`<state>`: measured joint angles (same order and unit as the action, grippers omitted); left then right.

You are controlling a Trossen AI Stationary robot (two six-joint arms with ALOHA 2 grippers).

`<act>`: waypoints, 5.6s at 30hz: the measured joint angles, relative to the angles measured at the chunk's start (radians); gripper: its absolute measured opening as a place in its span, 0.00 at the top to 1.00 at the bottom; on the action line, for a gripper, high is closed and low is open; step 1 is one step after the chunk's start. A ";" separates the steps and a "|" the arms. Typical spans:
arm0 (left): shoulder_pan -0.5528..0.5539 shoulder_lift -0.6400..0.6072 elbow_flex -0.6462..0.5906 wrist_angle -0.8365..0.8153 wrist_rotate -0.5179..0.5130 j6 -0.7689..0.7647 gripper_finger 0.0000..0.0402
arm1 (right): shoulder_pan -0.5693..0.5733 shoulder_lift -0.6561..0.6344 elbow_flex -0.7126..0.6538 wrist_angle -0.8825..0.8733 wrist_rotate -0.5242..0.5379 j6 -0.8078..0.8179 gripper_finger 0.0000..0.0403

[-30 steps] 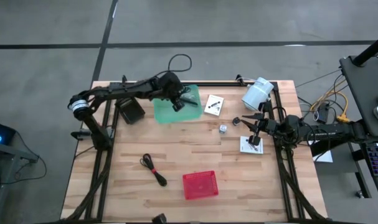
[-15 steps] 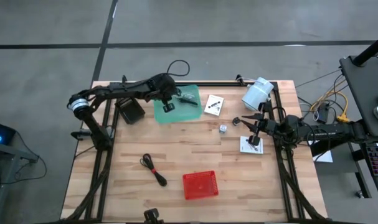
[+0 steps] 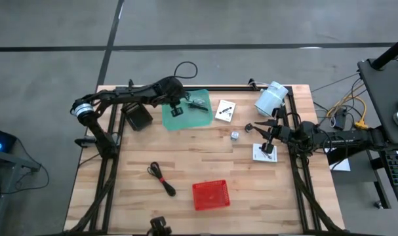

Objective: Pick and place items into bin
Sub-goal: Put the top black charger cable into the green bin, then put the black charger cable into the green bin

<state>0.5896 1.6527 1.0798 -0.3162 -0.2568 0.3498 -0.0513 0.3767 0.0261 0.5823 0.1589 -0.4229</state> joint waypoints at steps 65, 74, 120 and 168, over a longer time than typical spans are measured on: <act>-0.964 -0.002 0.178 -0.224 -0.007 -0.278 0.57 | 0.000 0.000 0.000 -0.002 0.000 -0.008 0.85; -1.089 -0.002 0.162 -0.452 -0.004 -0.545 0.57 | 0.000 0.000 0.000 -0.002 0.000 -0.004 0.85; -1.115 0.058 -0.104 -0.307 0.221 -0.711 0.57 | -0.002 0.000 0.000 -0.012 0.000 -0.008 0.85; -0.990 0.015 -0.027 -0.296 0.227 -0.701 0.96 | -0.001 0.000 0.000 -0.026 0.000 -0.023 0.85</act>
<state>-0.4001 1.6682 1.0523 -0.6124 -0.0295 -0.3508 -0.0526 0.3771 0.0261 0.5561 0.1585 -0.4461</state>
